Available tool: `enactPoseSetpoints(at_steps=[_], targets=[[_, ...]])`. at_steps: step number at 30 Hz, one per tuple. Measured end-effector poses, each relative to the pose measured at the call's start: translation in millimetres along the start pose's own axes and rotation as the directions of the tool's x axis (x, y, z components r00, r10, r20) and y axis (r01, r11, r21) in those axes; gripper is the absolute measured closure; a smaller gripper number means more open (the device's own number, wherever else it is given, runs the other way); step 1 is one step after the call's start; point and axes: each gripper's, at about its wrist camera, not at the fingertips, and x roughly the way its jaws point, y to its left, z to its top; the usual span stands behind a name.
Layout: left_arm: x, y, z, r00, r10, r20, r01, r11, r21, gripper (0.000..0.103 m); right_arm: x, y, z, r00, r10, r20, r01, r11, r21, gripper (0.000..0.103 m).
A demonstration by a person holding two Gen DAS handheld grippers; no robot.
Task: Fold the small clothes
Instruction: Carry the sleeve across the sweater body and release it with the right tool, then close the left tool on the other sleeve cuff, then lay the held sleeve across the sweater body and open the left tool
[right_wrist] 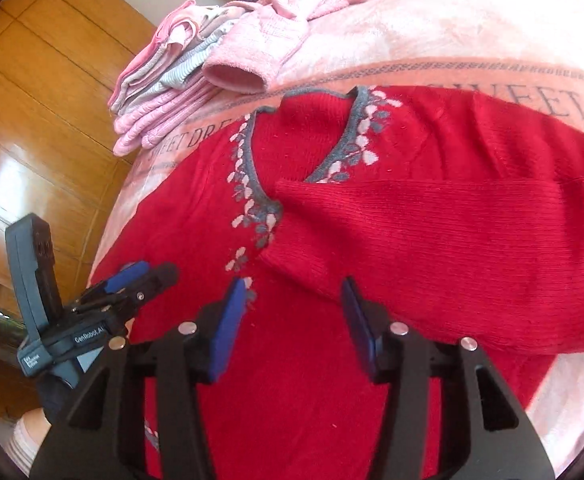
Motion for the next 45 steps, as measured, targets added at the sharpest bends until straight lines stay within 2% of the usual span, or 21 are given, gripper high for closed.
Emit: enactPoseSetpoints(at_steps=[6,12,16,23,24,25,27,29,30,33,37,41,45], targets=[[24.2,-51.7,-0.2,0.989,-0.133,-0.072,0.132,0.991,-0.018,0.004,-44.2,-36.8,-22.2,0.999,0.002,0.036,-0.003,0.999,0.039,0.059],[48.9,-78.8,2.3,0.986,-0.136,-0.096,0.131,0.989,-0.063,0.005,-66.0,-70.1,-43.4,0.999,0.013,0.045,-0.017,0.997,0.074,0.059],[56.4,-89.1,2.4,0.988,-0.130,-0.083,0.123,0.989,-0.080,0.005,-77.0,-91.3,-55.6,0.999,0.007,0.049,-0.012,0.995,0.096,0.059],[62.3,-113.3,4.8,0.986,-0.141,-0.084,0.136,0.989,-0.059,0.033,-85.2,-125.3,-74.7,0.999,-0.007,0.046,-0.001,0.987,0.163,0.059],[62.5,-114.8,4.5,0.988,-0.135,-0.077,0.131,0.990,-0.056,0.044,-85.9,-128.7,-76.8,0.999,-0.009,0.045,0.001,0.986,0.167,0.059],[63.5,-115.6,4.2,0.988,-0.135,-0.073,0.131,0.990,-0.059,0.051,-86.7,-131.6,-78.8,0.999,-0.013,0.044,0.005,0.986,0.169,0.059],[68.5,-113.4,4.7,0.990,-0.125,-0.070,0.120,0.990,-0.077,0.073,-88.5,-136.6,-81.6,0.999,-0.012,0.047,0.004,0.984,0.178,0.059],[69.0,-108.1,3.1,0.992,-0.108,-0.061,0.102,0.990,-0.101,0.083,-90.5,-141.6,-83.8,0.999,-0.013,0.049,0.003,0.983,0.185,0.059],[69.0,-105.7,3.0,0.994,-0.096,-0.058,0.089,0.990,-0.112,0.092,-91.3,-143.7,-84.6,0.999,-0.015,0.051,0.005,0.982,0.189,0.059],[65.2,-98.7,2.9,0.992,-0.119,-0.029,0.113,0.982,-0.153,0.098,-92.2,-148.4,-86.2,0.999,-0.015,0.051,0.004,0.979,0.202,0.059],[46.6,-96.6,5.6,0.990,-0.134,0.051,0.140,0.979,-0.148,0.099,-96.6,-148.8,-84.5,0.998,0.001,0.068,-0.015,0.977,0.212,0.059],[14.0,-88.3,16.2,0.980,-0.128,0.153,0.148,0.981,-0.127,0.099,-107.3,-145.9,-75.8,0.994,0.017,0.111,-0.041,0.975,0.217,0.059],[-13.5,-66.8,30.6,0.968,-0.095,0.230,0.122,0.987,-0.108,0.099,-117.7,-141.6,-60.9,0.988,0.015,0.156,-0.050,0.975,0.219,0.059]])
